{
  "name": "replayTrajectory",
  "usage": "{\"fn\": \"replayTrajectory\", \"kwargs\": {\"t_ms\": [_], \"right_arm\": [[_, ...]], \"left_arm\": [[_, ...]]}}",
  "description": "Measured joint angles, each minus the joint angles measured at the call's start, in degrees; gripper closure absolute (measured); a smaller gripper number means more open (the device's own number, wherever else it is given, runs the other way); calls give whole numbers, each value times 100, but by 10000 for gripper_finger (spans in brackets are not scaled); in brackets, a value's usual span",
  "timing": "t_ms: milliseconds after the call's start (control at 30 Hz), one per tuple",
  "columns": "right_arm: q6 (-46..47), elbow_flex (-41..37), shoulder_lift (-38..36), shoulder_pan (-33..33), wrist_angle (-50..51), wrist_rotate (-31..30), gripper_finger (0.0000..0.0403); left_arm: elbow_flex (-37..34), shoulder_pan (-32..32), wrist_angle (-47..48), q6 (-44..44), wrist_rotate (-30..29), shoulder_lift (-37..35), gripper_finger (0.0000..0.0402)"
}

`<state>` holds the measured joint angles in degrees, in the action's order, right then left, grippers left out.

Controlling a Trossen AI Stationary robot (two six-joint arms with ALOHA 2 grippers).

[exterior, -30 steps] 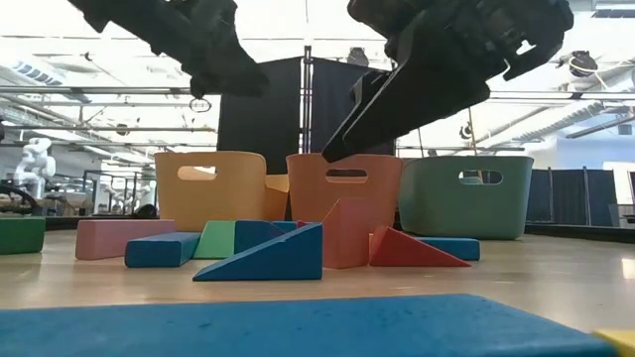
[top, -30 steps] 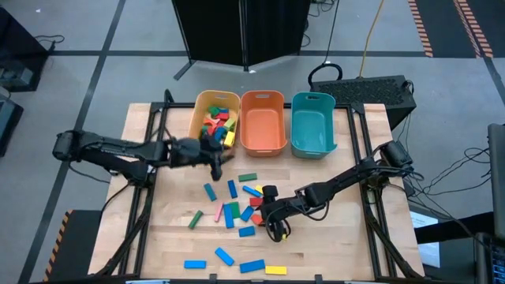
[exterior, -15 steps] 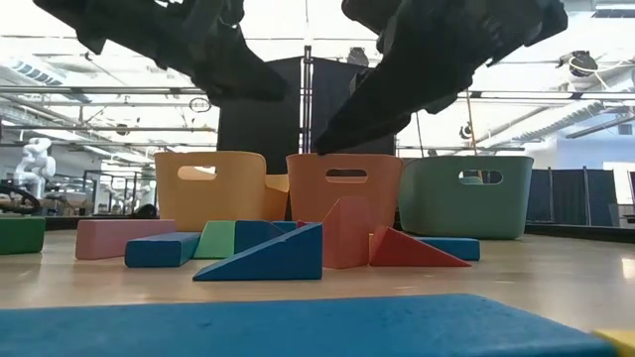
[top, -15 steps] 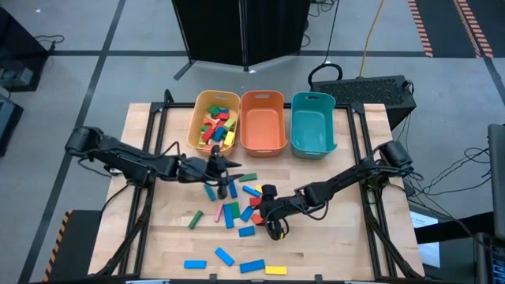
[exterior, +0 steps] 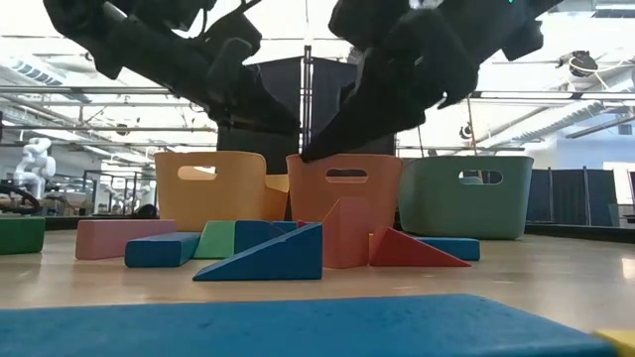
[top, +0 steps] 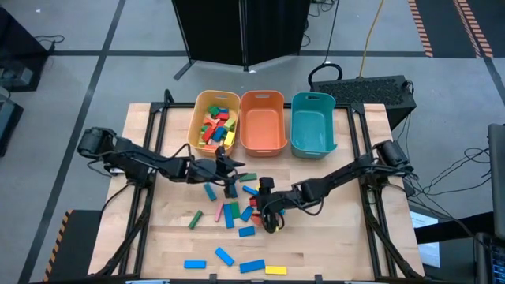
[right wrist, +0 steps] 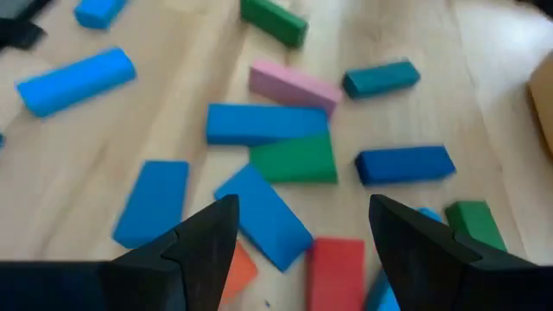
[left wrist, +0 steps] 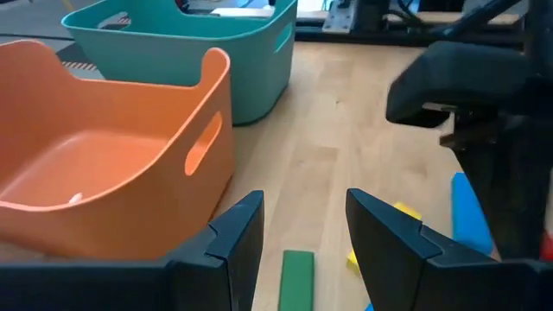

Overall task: Sort blocks by size
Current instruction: Put the blue rectangle block into the orange bin

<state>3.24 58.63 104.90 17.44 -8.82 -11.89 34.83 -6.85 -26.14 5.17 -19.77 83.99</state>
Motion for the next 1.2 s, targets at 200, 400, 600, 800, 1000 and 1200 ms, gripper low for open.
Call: {"fn": "replayTrajectory", "kwargs": {"t_ms": [200, 400, 600, 800, 1000, 1200], "right_arm": [[304, 0, -72, -313, 644, 252, 156], [315, 0, -68, -300, 1070, 456, 156], [443, -2, -68, -220, 1116, 317, 156], [608, -2, -68, -243, 1141, -487, 156], [645, -2, -68, -324, 1019, -472, 156], [854, 0, -3, -514, 671, -477, 156]], "left_arm": [[0, 204, 239, -117, 484, -22, 235], [0, 196, 779, 258, 649, -20, 235], [0, -20, 1072, 354, 660, -20, 235], [0, -199, 1090, 354, 669, -20, 235], [0, -256, 1269, 362, 645, -20, 235], [0, -268, 1407, 730, 614, -20, 235]]}}
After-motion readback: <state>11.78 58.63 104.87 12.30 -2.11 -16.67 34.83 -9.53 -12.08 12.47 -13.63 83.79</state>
